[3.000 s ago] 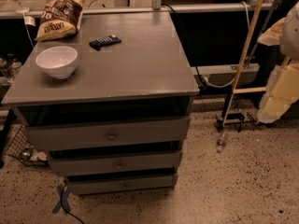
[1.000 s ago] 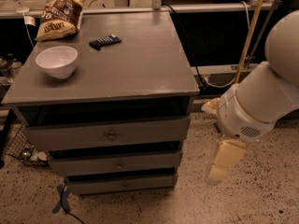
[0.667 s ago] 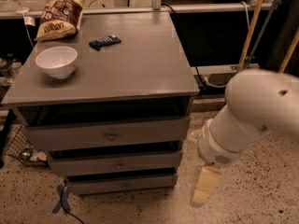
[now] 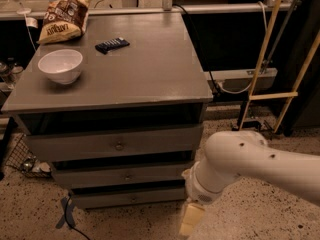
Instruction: Open middle drawer
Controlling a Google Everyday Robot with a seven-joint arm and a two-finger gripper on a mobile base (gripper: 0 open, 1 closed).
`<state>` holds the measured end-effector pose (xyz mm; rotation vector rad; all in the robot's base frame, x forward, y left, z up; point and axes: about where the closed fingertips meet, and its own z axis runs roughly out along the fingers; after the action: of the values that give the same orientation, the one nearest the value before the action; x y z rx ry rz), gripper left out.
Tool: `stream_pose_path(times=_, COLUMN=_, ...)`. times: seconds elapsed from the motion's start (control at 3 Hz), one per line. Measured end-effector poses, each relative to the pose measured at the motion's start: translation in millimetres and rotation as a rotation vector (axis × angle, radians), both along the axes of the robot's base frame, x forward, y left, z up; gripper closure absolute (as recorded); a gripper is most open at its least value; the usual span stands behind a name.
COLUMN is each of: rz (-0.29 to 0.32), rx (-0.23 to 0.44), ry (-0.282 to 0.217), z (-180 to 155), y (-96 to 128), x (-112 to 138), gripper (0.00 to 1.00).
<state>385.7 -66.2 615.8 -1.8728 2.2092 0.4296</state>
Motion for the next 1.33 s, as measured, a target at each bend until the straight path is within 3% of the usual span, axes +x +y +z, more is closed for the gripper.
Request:
stream_pose_path(times=0.33, rz=-0.050, rx=0.059, ry=-0.029, z=-43, y=33, x=20, gripper=0.00)
stream_pose_path(times=1.0, rz=-0.045, rx=0.044, ry=-0.037, z=-62, y=40, x=32, gripper=0.00)
stream_pose_path(times=1.33, rz=-0.034, rx=0.051, ry=-0.068, z=-89, y=48, x=58, gripper=0.00)
